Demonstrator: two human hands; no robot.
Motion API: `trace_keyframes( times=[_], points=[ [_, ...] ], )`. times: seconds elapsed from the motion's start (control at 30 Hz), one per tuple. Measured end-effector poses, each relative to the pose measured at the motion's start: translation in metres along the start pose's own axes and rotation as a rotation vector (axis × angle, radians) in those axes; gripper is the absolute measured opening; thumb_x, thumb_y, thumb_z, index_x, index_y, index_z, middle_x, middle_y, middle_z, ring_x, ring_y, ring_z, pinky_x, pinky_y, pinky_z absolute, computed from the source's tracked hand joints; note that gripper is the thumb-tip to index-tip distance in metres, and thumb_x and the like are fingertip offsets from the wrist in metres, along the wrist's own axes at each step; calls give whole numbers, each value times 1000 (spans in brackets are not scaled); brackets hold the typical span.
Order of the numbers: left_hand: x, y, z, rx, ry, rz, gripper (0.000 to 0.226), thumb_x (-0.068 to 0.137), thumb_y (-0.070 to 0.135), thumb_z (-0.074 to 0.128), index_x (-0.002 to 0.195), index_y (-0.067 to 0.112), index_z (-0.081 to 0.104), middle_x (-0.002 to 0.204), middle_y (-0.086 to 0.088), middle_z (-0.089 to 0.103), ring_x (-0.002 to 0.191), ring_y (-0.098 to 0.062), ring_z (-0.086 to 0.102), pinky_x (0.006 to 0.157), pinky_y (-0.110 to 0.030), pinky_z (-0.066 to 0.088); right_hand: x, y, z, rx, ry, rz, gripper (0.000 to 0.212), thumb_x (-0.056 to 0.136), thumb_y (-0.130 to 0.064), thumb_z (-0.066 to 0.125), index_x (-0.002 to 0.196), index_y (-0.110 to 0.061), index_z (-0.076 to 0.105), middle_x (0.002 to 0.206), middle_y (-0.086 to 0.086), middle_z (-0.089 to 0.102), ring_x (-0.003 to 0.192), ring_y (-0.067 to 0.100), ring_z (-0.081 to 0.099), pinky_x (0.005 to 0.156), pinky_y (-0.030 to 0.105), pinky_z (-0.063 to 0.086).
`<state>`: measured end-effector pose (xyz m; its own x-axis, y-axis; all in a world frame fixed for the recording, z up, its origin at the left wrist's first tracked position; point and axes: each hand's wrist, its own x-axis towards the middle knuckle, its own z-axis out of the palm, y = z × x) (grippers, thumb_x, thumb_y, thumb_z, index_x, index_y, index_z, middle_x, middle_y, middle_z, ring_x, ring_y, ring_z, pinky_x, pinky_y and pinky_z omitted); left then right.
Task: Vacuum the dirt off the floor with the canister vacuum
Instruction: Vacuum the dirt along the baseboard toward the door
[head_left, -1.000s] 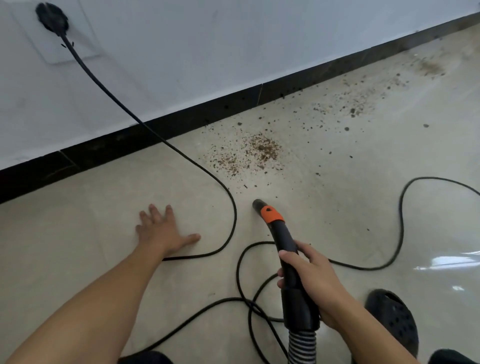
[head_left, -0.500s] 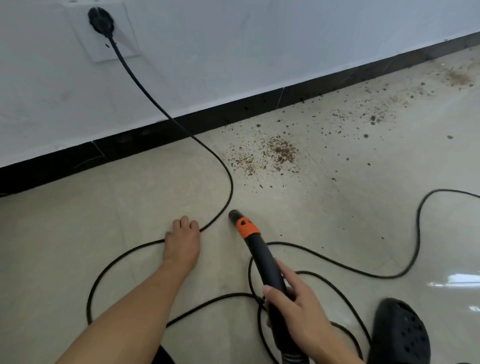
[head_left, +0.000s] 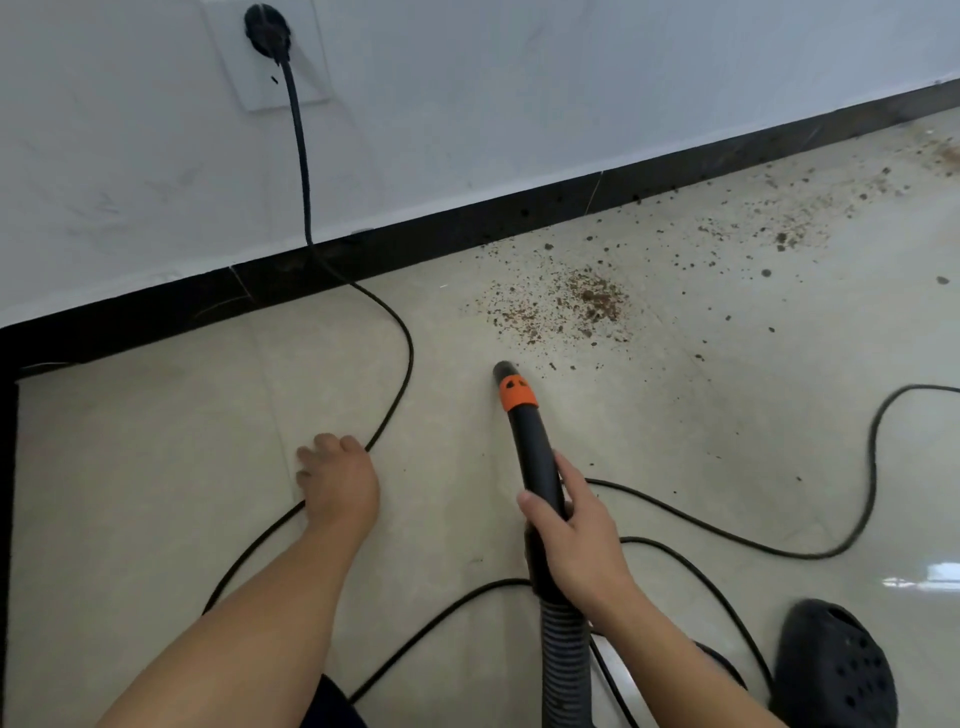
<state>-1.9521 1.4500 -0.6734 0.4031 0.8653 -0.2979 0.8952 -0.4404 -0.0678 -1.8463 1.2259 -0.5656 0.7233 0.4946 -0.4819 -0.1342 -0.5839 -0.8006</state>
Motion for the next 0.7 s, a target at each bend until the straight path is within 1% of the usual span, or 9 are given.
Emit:
trace_keyframes(
  times=[0.07, 0.13, 0.27, 0.37, 0.43, 0.5, 0.57, 0.63, 0.7],
  points=[
    [2, -1, 4, 34, -45, 26, 36, 91, 1, 43, 127, 2, 42, 143, -27, 31, 127, -46, 37, 98, -48, 46, 8, -8, 5, -19, -4, -17, 56, 95, -37, 61, 147, -40, 41, 92, -4, 67, 77, 14, 66, 70, 29, 55],
    [2, -2, 4, 36, -92, 56, 41, 91, 0, 41, 131, 6, 37, 149, -28, 20, 131, -49, 31, 102, -50, 42, 3, -9, 9, -13, -39, -11, 55, 94, -37, 62, 145, -40, 43, 94, -4, 68, 80, 15, 67, 73, 31, 56],
    [5, -8, 0, 24, -122, 100, 40, 90, 2, 39, 129, 8, 40, 147, -27, 22, 127, -49, 32, 100, -50, 41, -46, 12, 13, 7, -123, 2, 55, 88, -37, 68, 137, -49, 47, 89, -6, 71, 76, 9, 68, 76, 33, 58],
    [6, -13, -4, -3, -137, 150, 41, 89, 1, 41, 129, 7, 41, 149, -26, 20, 129, -48, 30, 100, -49, 43, -79, 39, 11, 24, -32, 60, 61, 86, -29, 73, 133, -59, 48, 100, -14, 74, 87, 8, 71, 86, 33, 57],
    [5, -16, -8, -3, -137, 159, 42, 89, 0, 40, 130, 7, 40, 150, -26, 19, 130, -48, 29, 99, -47, 43, -90, 54, 6, 36, 81, 96, 64, 83, -24, 76, 125, -66, 51, 101, -9, 75, 86, 13, 73, 88, 39, 58],
    [3, -17, -12, 0, -142, 166, 43, 90, 1, 40, 133, 7, 39, 152, -25, 16, 133, -48, 26, 102, -47, 42, -97, 62, 3, 25, 98, 99, 66, 81, -22, 77, 120, -69, 51, 96, -5, 76, 80, 16, 73, 86, 43, 58],
    [3, -19, -12, -22, -151, 179, 43, 91, 1, 40, 133, 6, 38, 154, -25, 11, 137, -49, 20, 104, -47, 38, -103, 60, 5, -13, 22, 96, 67, 73, -31, 78, 119, -70, 49, 92, -8, 76, 76, 16, 73, 84, 41, 59],
    [2, -22, -12, -67, -163, 179, 40, 91, 0, 40, 130, 5, 41, 156, -22, 9, 140, -47, 16, 106, -47, 36, -104, 53, 14, -50, -109, 96, 69, 64, -45, 73, 124, -68, 50, 93, -13, 75, 77, 10, 72, 84, 33, 58],
    [3, -29, -10, -119, -157, 191, 34, 89, -1, 42, 123, 4, 46, 156, -19, 14, 140, -42, 19, 104, -46, 38, -98, 46, 29, -79, -225, 80, 72, 64, -51, 70, 132, -62, 48, 94, -11, 74, 82, 6, 70, 84, 26, 56]
  ],
)
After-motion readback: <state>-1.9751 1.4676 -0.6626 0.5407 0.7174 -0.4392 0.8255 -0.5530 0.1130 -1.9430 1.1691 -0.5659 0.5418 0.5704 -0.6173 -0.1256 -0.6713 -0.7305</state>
